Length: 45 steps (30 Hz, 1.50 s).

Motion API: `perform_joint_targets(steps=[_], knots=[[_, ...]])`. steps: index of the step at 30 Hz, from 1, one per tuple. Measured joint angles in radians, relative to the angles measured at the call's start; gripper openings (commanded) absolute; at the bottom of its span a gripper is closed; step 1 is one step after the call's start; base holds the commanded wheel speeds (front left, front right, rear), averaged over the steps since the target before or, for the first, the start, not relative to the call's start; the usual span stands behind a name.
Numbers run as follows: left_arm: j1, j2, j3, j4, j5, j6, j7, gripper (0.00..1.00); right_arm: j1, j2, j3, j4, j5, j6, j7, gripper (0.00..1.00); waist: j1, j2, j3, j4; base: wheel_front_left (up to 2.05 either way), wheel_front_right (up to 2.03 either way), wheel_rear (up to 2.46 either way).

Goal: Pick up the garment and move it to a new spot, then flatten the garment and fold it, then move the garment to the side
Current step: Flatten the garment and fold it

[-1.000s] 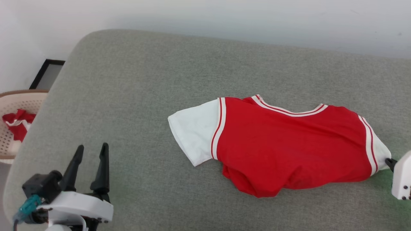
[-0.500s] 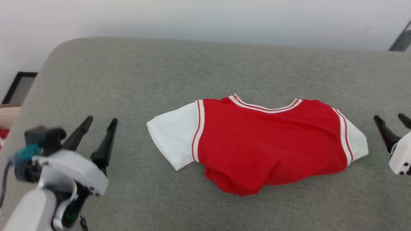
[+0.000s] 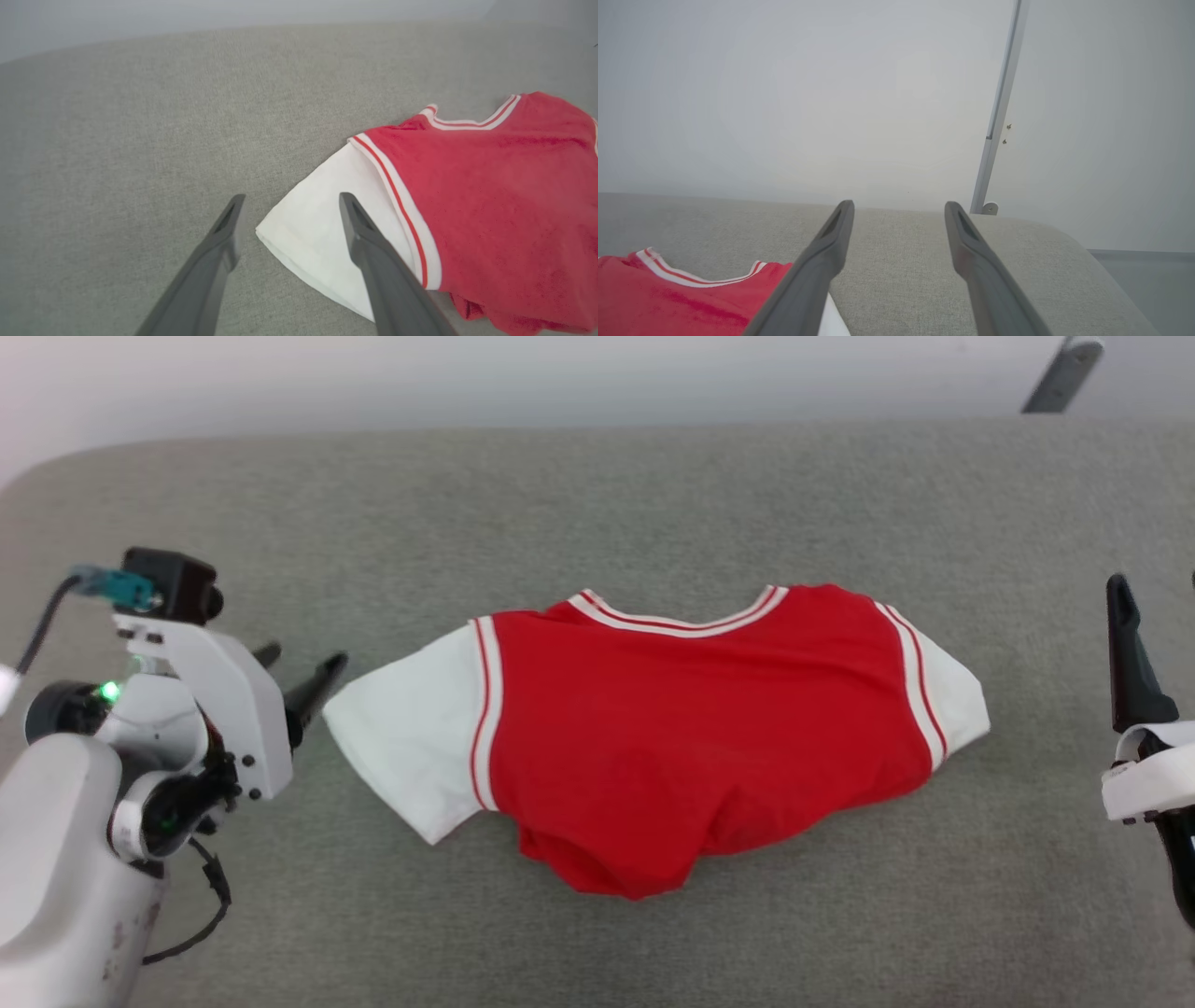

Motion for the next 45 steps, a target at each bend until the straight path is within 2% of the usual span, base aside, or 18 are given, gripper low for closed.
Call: perform_joint_targets(steps=[4,8,15,24,25,26,27,28,35,38,45], knots=[[-0.043,0.012,-0.033,0.071,-0.002,0.011,0.116,1.0,0.017,0.05,-0.036,-0.053,-0.054,0.0,-0.051,1.0,0.0,0.0,0.029,-0.032,0.0,0.0,0.0],[-0.082,0.023,-0.048,0.126,0.0,0.019,0.168,1.0,0.022,0.08,-0.06,-0.099,-0.086,0.0,-0.077,1.0,0.0,0.0,0.061,-0.058,0.0,0.0,0.0],[-0.115,0.026,-0.066,0.211,0.003,0.026,0.213,1.0,0.046,0.116,-0.087,-0.139,-0.103,0.0,-0.089,1.0,0.0,0.0,0.113,-0.095,0.0,0.0,0.0],[-0.151,0.023,-0.074,0.255,-0.002,0.035,0.252,1.0,0.048,0.126,-0.114,-0.163,-0.11,0.0,-0.08,1.0,0.0,0.0,0.146,-0.107,0.0,0.0,0.0],[-0.155,0.022,-0.075,0.259,-0.005,0.035,0.259,0.83,0.048,0.127,-0.117,-0.165,-0.11,0.0,-0.078,1.0,0.0,0.0,0.147,-0.106,0.0,0.0,0.0],[-0.159,0.022,-0.078,0.262,-0.006,0.035,0.266,0.55,0.048,0.127,-0.118,-0.166,-0.111,0.0,-0.076,1.0,0.0,0.0,0.148,-0.105,0.0,0.0,0.0],[-0.162,0.021,-0.078,0.265,-0.01,0.039,0.273,0.11,0.048,0.128,-0.118,-0.168,-0.11,0.0,-0.069,1.0,0.0,0.0,0.148,-0.103,0.0,0.0,0.0],[-0.165,0.02,-0.077,0.269,-0.017,0.042,0.288,0.0,0.048,0.129,-0.117,-0.169,-0.11,0.0,-0.067,1.0,0.0,0.0,0.148,-0.102,0.0,0.0,0.0],[-0.167,0.021,-0.08,0.258,-0.042,0.053,0.347,0.0,0.048,0.122,-0.099,-0.159,-0.071,0.0,0.002,1.0,0.0,0.0,0.151,-0.088,0.0,0.0,0.0],[-0.168,0.021,-0.078,0.244,-0.043,0.057,0.351,0.0,0.047,0.105,-0.053,-0.132,-0.02,0.0,0.085,1.0,0.0,0.0,0.156,-0.082,0.0,0.0,0.0],[-0.175,0.014,-0.08,0.212,-0.043,0.066,0.35,0.0,0.006,0.023,0.06,-0.049,0.075,0.0,0.288,1.0,0.0,0.0,0.172,-0.059,0.0,0.0,0.0]])
